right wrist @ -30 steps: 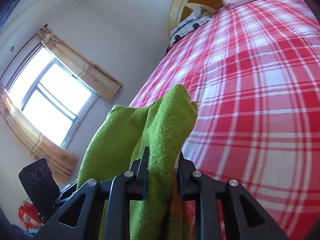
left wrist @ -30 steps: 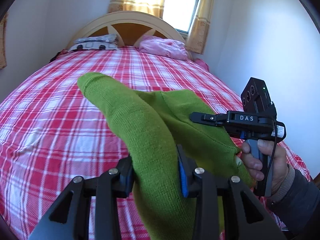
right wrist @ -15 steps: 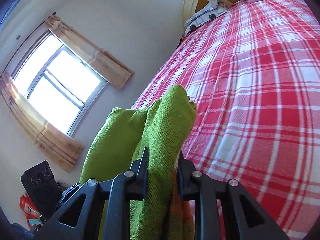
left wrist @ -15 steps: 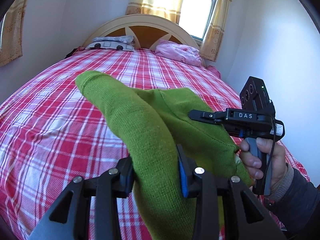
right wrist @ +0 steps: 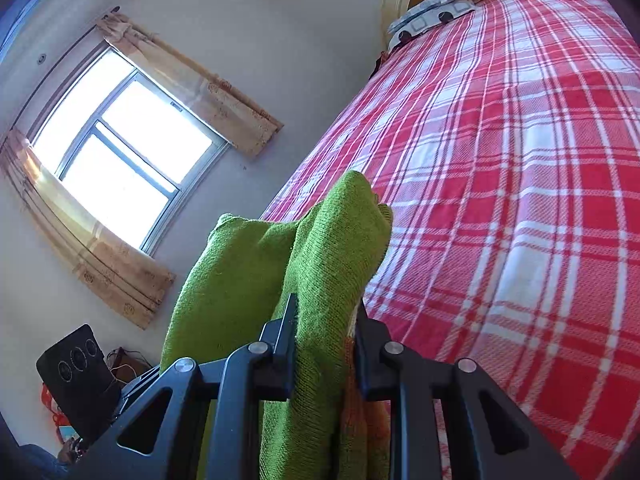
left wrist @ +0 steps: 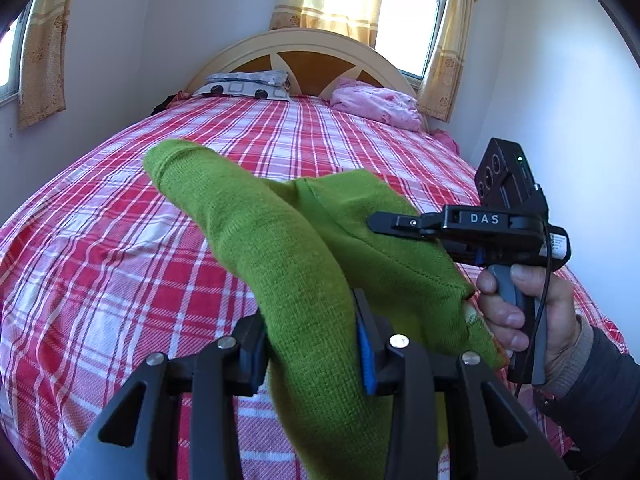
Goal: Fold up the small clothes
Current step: 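Lift the folded sweater off the bed with both grippers and hold it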
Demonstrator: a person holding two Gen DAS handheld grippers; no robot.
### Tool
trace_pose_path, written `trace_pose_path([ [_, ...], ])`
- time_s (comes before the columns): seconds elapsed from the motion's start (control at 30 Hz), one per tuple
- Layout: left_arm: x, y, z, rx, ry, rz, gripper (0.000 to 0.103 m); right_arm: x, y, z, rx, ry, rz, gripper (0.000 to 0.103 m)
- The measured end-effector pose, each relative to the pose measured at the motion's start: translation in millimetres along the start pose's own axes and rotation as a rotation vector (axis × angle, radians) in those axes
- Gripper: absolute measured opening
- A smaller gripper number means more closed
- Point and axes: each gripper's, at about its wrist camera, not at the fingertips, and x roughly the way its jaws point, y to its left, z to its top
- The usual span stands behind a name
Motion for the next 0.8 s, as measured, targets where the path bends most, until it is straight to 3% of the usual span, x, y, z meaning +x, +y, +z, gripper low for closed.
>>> trace_pose_path([
  [0.37, -9.5, 17.8, -8.8, -0.015, 0.010, 0.029, 0.037, 30.7, 12.5, -2.6, 0.001, 0.036, 0.035, 0.023],
  [0.8, -6.4, 49.4, -42.1, -0.040, 0.098, 0.074, 0.037, 69.7, 17.6, -11.7, 0.002, 0.118, 0.030, 0.023],
])
